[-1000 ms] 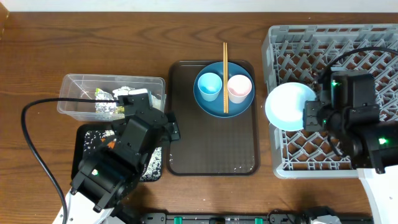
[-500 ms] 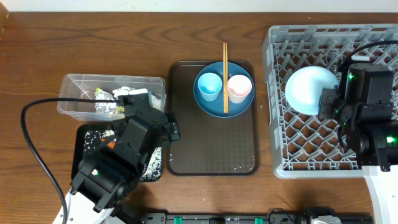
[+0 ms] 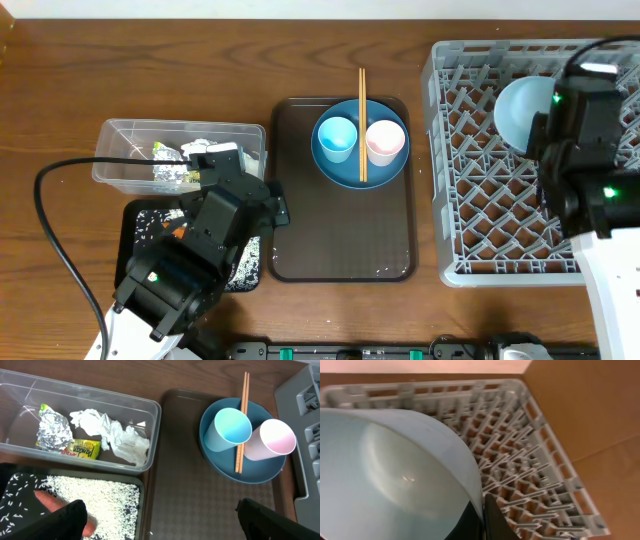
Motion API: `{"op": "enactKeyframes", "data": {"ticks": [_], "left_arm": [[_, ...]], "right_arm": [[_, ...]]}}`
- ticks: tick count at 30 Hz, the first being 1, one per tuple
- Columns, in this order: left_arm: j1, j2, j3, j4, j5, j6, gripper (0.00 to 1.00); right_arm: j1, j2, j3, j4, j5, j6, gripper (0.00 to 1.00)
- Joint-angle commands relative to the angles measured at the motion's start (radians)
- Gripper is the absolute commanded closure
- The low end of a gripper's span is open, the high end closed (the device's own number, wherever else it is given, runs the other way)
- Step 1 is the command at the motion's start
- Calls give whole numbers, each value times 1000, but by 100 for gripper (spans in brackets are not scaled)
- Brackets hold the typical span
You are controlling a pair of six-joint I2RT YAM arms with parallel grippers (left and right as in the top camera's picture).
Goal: Sort waste into correct bins and load items into the dishwasher rack
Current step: 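Carry the bowl over the grey dish rack and lower it in, then open the right gripper and release the bowl in the rack's upper right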
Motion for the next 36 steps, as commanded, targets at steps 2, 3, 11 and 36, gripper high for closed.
{"op": "enactKeyframes", "data": {"ticks": [2,3,11,36], "left_arm": [[4,0,8,-3,-13,5,2],[4,0,8,-3,-13,5,2],[4,0,8,-3,-13,5,2],[4,0,8,-3,-13,5,2]], "right_arm": [[-12,55,18,27,143,-33,99],[-12,67,18,36,162,-33,99],[-73,130,18,68,215,-33,99],[-188,142,18,167,211,-60,99]]}}
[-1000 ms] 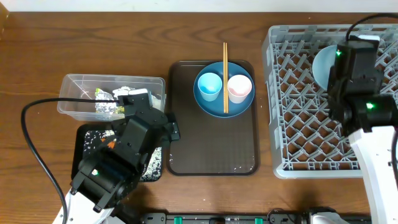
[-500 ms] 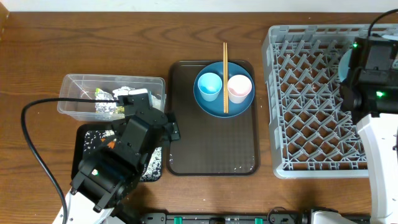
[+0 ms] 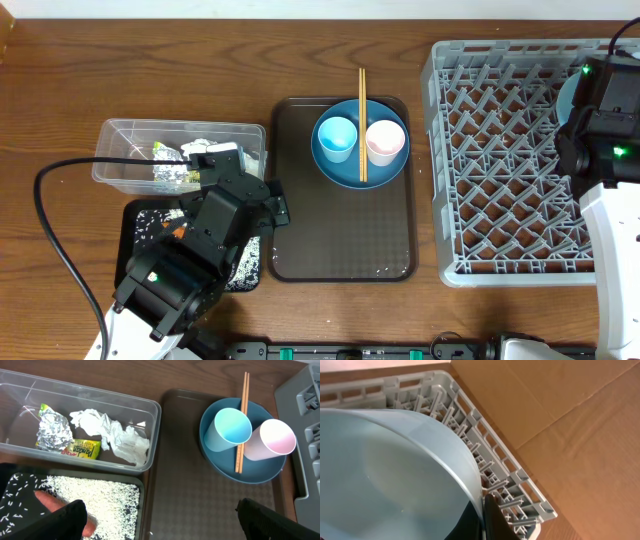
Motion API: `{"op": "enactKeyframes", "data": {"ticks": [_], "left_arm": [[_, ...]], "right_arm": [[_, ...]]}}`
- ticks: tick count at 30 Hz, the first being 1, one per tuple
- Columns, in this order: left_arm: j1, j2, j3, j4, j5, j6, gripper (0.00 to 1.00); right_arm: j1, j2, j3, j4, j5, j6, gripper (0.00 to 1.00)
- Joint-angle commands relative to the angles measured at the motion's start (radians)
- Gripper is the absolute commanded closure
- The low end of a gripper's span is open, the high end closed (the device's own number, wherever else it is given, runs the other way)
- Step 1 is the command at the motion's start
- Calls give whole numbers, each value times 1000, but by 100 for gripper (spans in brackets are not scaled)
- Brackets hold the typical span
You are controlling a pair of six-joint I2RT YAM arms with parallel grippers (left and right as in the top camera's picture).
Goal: Sort waste into correct bins and load items into the dishwasher rack
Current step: 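Open the right gripper and release the bowl in the rack's upper right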
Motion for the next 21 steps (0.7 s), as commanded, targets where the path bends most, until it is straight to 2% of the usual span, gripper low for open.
{"op": "enactKeyframes", "data": {"ticks": [1,11,21], "left_arm": [[4,0,8,-3,-13,5,2],[4,0,8,-3,-13,5,2],[4,0,8,-3,-13,5,2]], "right_arm": [[-9,4,17,16,25,-39,99],[-13,41,17,89,10,-120,99],[-16,119,17,212,10,-272,99]]}}
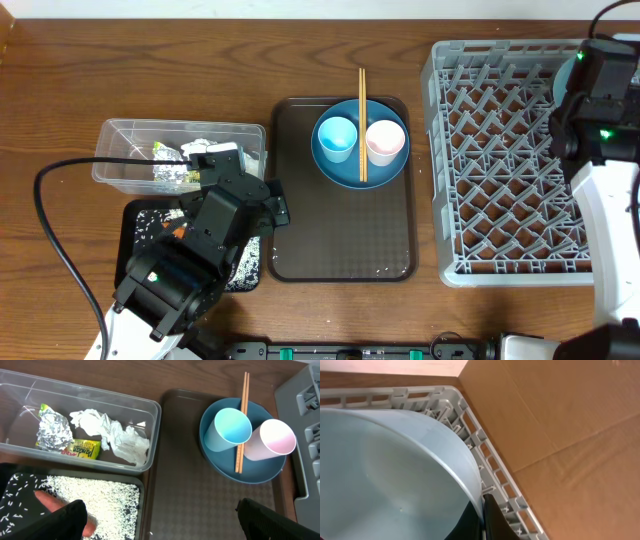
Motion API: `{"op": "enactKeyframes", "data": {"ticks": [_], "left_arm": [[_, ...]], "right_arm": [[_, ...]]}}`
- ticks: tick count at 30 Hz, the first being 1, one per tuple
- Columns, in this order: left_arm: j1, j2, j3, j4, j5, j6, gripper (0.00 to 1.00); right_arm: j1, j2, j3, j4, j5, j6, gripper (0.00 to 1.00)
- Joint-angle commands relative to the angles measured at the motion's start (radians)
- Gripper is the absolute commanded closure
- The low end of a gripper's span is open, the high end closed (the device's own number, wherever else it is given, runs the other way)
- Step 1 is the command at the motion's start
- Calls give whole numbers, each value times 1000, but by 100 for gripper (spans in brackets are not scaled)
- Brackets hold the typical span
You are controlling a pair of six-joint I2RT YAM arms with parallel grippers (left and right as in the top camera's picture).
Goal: Sort waste into correct bins and load items into the dishwasher rack
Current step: 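Open the right gripper and release the bowl in the rack's upper right, then withdraw the right gripper from the bowl toward the rack's center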
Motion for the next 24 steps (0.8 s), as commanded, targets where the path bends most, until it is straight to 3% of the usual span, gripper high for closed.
{"op": "enactKeyframes", "data": {"ticks": [1,12,19,24], "left_arm": [[4,0,8,-3,-13,5,2],[4,0,8,-3,-13,5,2],[4,0,8,-3,-13,5,2],[4,0,8,-3,-13,5,2]], "right_arm": [[-16,22,17,35,13,-87,99],[-51,82,17,239,35,-283,99],[-92,203,17,536,126,-542,99],[-93,314,17,726,135,-640,99]]}}
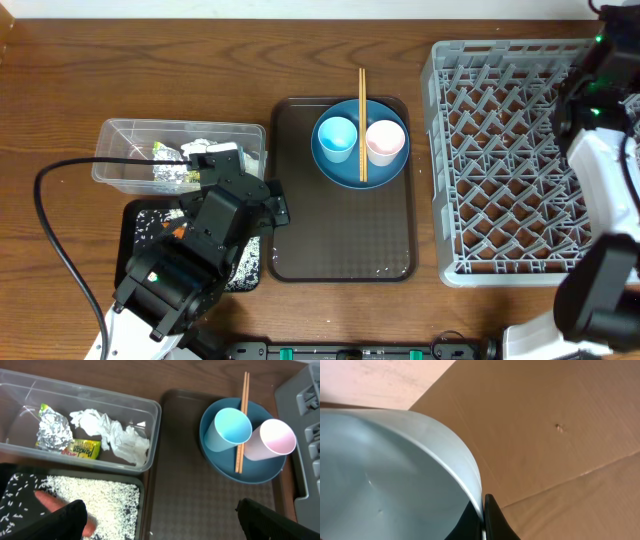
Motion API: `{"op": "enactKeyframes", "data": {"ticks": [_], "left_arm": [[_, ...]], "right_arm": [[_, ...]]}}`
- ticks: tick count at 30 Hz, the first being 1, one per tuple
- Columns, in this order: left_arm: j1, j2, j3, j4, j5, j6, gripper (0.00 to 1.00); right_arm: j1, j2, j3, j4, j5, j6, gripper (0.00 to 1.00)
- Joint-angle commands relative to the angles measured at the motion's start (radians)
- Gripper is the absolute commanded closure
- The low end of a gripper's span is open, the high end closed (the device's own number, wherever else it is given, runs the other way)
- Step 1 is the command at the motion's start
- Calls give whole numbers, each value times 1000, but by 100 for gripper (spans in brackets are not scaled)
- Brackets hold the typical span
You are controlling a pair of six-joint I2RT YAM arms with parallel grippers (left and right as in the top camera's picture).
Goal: Sort waste into correct bins and load items into the dishwasher rack
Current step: 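Withdraw the right gripper from the bowl toward the rack's center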
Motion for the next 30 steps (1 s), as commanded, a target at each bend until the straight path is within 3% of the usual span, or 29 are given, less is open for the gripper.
{"op": "enactKeyframes", "data": {"ticks": [1,13,26,30], "left_arm": [[4,0,8,-3,-13,5,2],[4,0,8,-3,-13,5,2],[4,0,8,-3,-13,5,2],[4,0,8,-3,-13,5,2]], "right_arm": [[-2,76,13,80,31,-124,99],[-2,315,13,380,31,-296,99],[52,369,13,337,74,-265,99],[82,369,13,270,85,-265,89]]}}
